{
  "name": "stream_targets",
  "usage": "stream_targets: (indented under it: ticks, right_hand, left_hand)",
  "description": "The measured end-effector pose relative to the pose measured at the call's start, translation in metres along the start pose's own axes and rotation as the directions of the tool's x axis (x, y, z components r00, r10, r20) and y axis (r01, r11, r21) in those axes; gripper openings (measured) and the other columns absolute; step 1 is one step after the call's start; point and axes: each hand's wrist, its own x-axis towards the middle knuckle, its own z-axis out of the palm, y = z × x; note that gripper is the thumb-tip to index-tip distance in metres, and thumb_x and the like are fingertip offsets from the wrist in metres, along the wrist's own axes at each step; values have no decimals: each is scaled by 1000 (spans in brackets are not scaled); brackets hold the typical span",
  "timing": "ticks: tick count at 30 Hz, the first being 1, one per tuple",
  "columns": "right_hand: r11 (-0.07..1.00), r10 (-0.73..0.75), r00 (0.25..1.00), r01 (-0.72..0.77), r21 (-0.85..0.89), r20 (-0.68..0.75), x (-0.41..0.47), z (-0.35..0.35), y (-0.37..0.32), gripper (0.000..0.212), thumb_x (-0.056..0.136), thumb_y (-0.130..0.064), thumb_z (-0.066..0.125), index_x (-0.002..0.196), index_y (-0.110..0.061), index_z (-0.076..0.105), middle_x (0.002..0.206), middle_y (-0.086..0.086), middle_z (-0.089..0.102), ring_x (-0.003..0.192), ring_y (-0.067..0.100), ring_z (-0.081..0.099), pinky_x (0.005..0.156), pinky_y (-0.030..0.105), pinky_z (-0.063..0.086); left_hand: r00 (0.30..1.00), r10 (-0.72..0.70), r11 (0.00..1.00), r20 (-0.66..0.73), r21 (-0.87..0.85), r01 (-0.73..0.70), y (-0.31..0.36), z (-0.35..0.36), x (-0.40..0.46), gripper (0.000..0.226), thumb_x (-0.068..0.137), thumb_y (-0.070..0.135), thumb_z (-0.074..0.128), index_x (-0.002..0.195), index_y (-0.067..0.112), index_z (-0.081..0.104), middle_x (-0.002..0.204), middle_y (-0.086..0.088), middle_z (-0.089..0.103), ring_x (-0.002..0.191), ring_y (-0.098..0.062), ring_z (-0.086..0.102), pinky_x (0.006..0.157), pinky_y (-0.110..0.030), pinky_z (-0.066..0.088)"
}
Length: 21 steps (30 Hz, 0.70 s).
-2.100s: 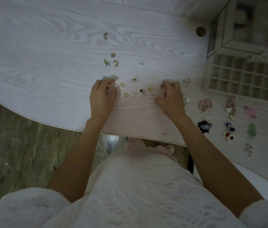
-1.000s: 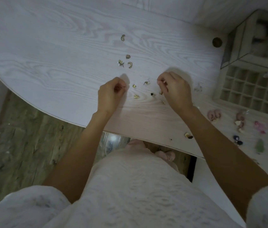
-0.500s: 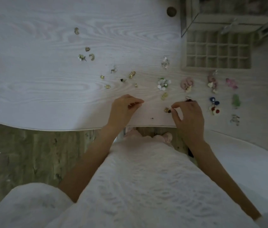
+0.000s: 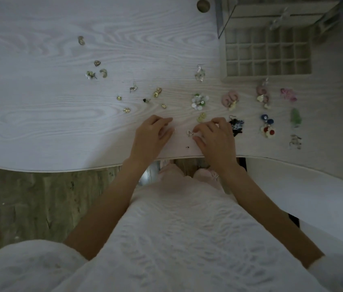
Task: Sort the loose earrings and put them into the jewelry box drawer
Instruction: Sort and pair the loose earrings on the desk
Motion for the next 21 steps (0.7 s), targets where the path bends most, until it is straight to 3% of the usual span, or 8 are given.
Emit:
stream_targets:
  ticks: [4,7,10,21]
  right_hand:
    - [997,66,991,-61,-45,118,5,-2,-5,26,72,-21,75,94,-13,66,82,5,66,84,30,55,75,35,41]
    - [996,82,983,-78,-33,166,14,7,-13,15,75,-17,71,85,-11,63,76,7,65,79,28,53,72,29,27]
    - [991,116,968,-128,41,224,21,12,-21,8,85,-16,62,89,-9,62,82,9,66,87,28,51,76,27,25]
    - [976,161,959,-189,105,232,29,15,-29,17,87,-23,61,97,-9,59,87,11,67,85,29,51,75,30,30]
  left_hand:
    - [999,-33,998,17,54,32,-3,2,-7,24,78,11,69,102,10,66,93,-8,63,79,-22,60,71,-34,53]
    - [998,-60,997,-6,53,60,3,8,-4,14,81,12,67,94,11,66,87,-7,64,77,-22,60,68,-35,52]
    - [997,-71,995,-14,64,72,12,17,2,8,82,14,65,89,11,66,80,-6,65,76,-22,58,65,-35,50]
    - [998,-61,997,-30,52,63,15,23,8,10,82,10,63,91,9,68,81,-10,66,75,-26,58,62,-27,38]
